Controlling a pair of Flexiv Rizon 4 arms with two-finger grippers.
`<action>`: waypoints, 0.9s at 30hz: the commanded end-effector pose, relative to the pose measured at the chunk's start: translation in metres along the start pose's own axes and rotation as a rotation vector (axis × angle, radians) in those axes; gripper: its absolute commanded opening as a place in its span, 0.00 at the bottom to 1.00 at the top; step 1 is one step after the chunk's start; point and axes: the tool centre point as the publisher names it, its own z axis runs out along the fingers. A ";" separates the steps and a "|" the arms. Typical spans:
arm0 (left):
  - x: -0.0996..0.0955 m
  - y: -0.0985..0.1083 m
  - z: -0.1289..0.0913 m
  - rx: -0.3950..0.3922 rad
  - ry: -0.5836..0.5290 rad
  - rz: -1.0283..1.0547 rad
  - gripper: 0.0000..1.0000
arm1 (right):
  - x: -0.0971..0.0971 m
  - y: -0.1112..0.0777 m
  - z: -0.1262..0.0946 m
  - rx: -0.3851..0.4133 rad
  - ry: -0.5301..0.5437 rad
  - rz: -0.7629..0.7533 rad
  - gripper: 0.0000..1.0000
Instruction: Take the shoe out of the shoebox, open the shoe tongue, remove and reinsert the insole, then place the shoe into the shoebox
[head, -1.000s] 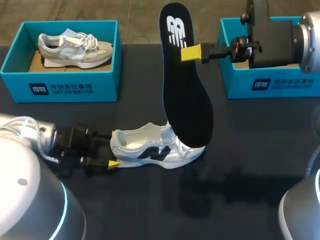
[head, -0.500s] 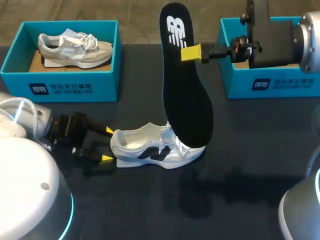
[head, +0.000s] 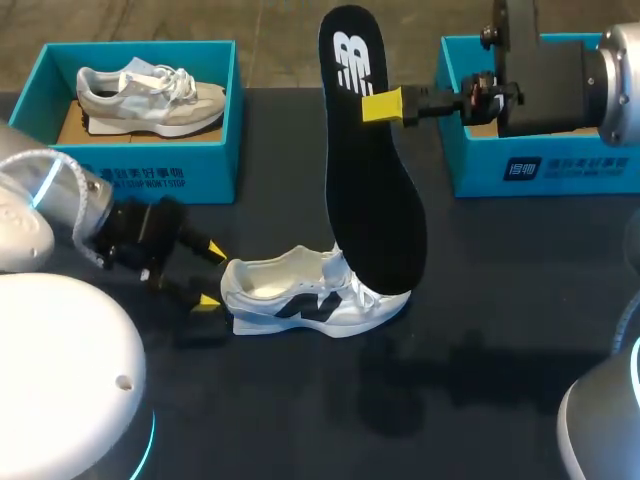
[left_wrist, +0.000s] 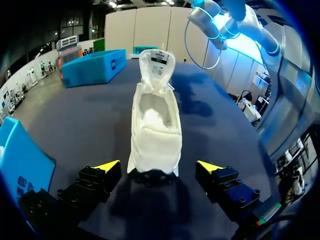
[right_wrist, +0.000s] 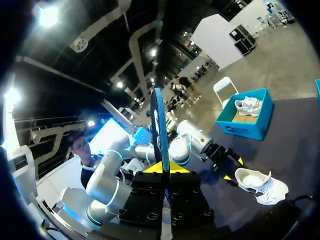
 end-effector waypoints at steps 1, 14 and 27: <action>-0.001 -0.012 -0.009 -0.183 0.039 -0.024 1.00 | -0.001 0.003 0.005 0.003 0.000 0.002 0.00; 0.007 -0.027 -0.015 -0.306 0.060 -0.065 1.00 | -0.001 0.003 0.005 0.003 0.000 0.002 0.00; 0.008 -0.029 -0.009 -0.360 0.061 -0.064 1.00 | -0.001 0.003 0.005 0.003 0.000 0.002 0.00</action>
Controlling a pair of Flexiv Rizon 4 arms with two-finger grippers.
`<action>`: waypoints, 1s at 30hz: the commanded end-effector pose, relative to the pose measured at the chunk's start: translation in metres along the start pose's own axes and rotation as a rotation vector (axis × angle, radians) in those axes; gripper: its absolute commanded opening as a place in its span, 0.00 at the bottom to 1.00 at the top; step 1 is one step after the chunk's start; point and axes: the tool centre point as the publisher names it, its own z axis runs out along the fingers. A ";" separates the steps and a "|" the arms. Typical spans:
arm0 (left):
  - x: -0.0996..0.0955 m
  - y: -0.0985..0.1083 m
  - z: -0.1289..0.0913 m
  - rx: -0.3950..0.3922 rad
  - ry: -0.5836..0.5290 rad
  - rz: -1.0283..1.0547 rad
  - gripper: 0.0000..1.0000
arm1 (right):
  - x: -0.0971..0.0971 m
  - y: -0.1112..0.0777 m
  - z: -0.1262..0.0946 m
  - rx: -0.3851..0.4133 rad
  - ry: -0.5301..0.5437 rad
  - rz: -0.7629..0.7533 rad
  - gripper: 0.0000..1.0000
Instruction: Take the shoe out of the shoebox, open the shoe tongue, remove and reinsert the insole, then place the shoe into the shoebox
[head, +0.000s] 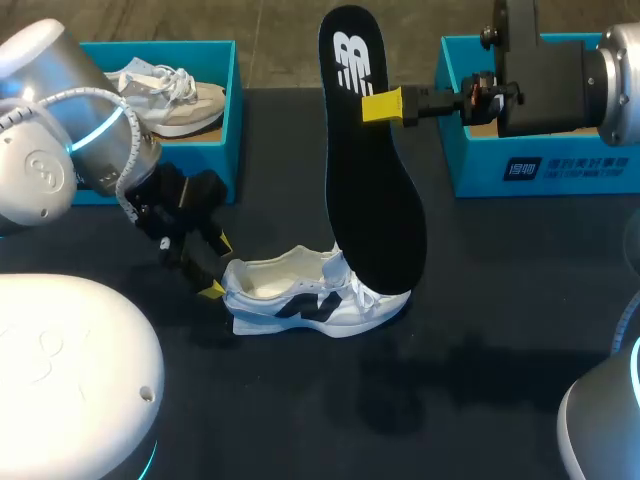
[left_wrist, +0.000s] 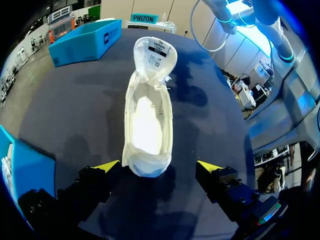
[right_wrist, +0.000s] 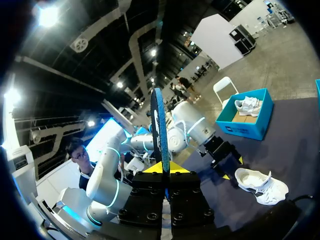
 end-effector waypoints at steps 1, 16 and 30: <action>0.001 -0.006 0.005 -0.081 -0.014 -0.010 1.00 | -0.001 0.003 0.005 0.003 0.000 0.002 0.00; 0.011 -0.013 -0.003 -0.293 -0.139 -0.026 1.00 | -0.001 0.003 0.005 0.003 0.000 0.002 0.00; 0.001 -0.029 -0.004 -0.401 -0.197 -0.024 1.00 | -0.001 0.003 0.005 0.003 0.000 0.002 0.00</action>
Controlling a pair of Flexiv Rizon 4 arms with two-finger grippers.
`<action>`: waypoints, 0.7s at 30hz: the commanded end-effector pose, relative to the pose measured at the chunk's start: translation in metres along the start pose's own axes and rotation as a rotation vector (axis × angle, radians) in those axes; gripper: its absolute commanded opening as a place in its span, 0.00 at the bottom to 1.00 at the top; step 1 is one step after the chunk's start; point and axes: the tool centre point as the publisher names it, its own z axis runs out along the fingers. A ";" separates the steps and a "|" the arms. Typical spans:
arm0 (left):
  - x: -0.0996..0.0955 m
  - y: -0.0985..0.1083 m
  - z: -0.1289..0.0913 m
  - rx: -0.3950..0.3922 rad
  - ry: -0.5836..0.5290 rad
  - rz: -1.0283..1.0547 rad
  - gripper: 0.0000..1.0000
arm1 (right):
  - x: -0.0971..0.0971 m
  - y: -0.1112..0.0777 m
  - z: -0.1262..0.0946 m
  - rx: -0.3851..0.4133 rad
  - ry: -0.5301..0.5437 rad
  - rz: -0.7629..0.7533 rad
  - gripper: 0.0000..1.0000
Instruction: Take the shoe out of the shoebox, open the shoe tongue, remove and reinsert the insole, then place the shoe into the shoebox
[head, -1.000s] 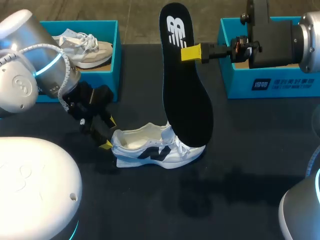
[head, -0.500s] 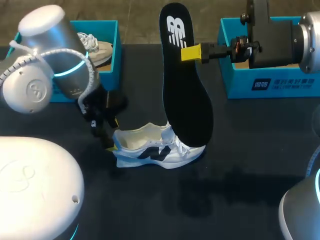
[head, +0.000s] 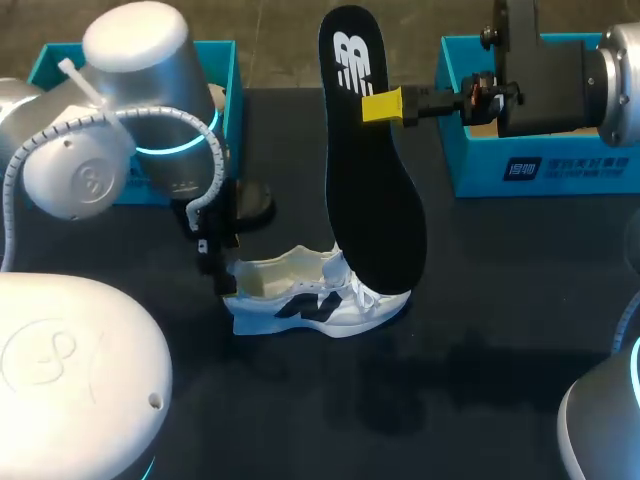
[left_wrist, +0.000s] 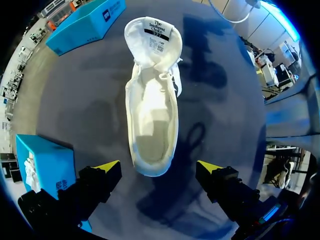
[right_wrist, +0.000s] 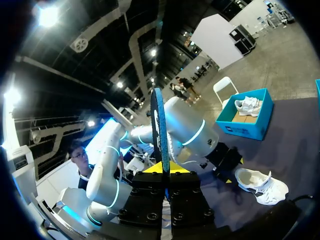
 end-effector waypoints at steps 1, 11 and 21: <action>-0.005 -0.009 0.003 -0.056 0.006 0.002 1.00 | -0.001 0.003 0.005 0.003 0.000 0.002 0.00; -0.008 -0.013 0.006 -0.061 0.011 -0.002 1.00 | -0.001 0.003 0.005 0.003 0.000 0.002 0.00; -0.008 -0.013 0.006 -0.061 0.011 -0.002 1.00 | -0.001 0.003 0.005 0.003 0.000 0.002 0.00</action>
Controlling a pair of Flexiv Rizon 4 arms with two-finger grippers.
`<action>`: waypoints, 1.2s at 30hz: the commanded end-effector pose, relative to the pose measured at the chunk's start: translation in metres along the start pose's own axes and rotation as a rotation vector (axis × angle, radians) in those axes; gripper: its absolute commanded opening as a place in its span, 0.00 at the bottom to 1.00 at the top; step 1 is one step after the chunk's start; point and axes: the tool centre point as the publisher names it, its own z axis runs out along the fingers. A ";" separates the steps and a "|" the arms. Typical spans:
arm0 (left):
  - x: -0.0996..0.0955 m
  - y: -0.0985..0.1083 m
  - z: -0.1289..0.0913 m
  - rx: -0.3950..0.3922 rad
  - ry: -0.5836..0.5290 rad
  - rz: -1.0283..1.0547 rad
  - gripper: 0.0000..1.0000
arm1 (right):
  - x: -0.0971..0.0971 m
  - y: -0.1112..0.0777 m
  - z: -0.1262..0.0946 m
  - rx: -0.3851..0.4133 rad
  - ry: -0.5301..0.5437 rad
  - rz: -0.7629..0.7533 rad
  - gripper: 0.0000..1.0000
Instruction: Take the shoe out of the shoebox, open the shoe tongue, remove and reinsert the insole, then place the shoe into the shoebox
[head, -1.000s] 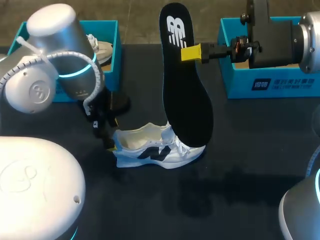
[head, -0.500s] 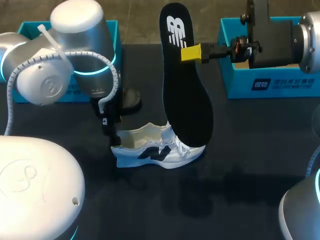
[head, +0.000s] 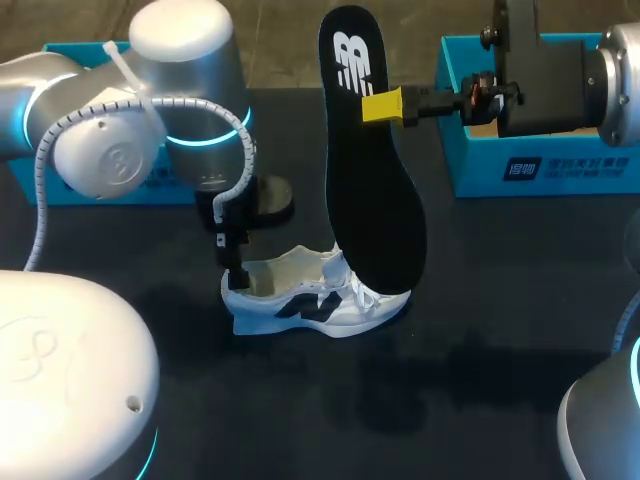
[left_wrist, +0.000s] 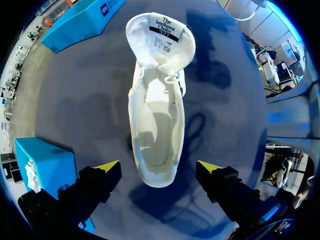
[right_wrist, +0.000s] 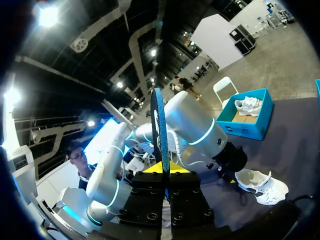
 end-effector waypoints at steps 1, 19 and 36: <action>0.000 0.000 0.000 -0.002 0.001 0.001 1.00 | -0.001 0.003 0.005 0.003 0.000 0.002 0.00; -0.028 -0.055 0.007 0.045 -0.005 0.084 1.00 | -0.001 0.003 0.005 0.003 0.000 0.002 0.00; -0.050 -0.088 0.054 0.055 0.034 0.096 0.92 | -0.001 0.003 0.005 0.003 0.000 0.002 0.00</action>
